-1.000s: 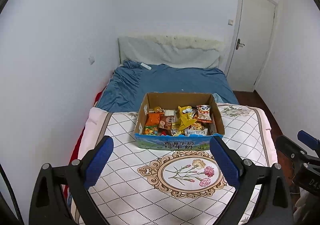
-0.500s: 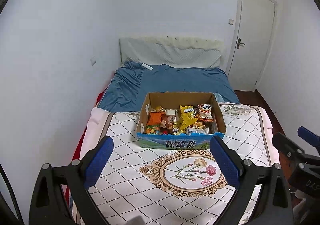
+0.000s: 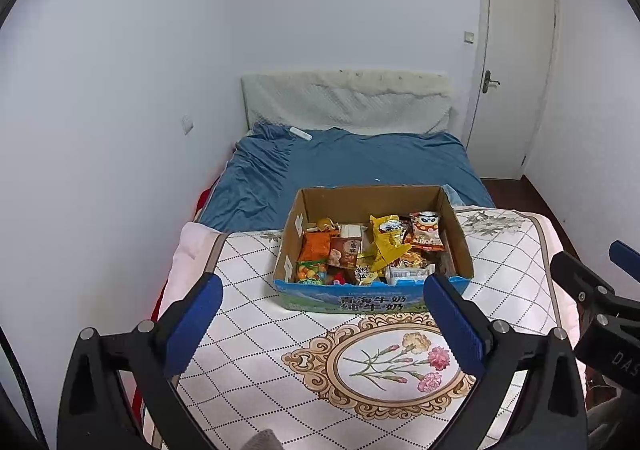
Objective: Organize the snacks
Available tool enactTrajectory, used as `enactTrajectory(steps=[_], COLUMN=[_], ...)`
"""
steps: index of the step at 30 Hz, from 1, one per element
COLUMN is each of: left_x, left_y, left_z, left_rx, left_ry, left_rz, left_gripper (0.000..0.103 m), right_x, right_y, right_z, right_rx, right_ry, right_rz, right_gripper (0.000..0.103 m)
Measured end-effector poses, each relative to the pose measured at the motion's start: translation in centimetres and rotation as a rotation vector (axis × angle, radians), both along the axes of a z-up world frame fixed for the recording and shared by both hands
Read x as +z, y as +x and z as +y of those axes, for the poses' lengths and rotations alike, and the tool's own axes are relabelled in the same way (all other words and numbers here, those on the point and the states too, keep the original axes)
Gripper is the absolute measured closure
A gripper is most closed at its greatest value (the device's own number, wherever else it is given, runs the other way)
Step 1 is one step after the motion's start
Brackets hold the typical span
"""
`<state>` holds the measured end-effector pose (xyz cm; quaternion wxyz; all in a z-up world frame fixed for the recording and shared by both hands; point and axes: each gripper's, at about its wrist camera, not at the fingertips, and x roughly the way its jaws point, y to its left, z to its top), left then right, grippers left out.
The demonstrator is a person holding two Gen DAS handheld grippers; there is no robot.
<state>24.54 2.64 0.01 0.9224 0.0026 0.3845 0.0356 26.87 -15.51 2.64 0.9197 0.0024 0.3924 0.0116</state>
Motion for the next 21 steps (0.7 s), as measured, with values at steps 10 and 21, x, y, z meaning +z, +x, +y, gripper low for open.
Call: enactTrajectory(steps=[10, 21], left_x=[-0.4, -0.3], left_y=[1.0, 1.1], left_z=[-0.4, -0.3], left_rx=[0.0, 0.001], left_ry=[0.009, -0.003], left_rz=[0.007, 0.006], left_gripper=[0.0, 0.0], right_x=[-0.9, -1.1], right_y=[1.3, 1.3], right_z=[0.0, -0.1], right_rx=[0.0, -0.002], right_ry=[0.0, -0.007], right_rz=[0.013, 0.016], right_gripper=[0.001, 0.0])
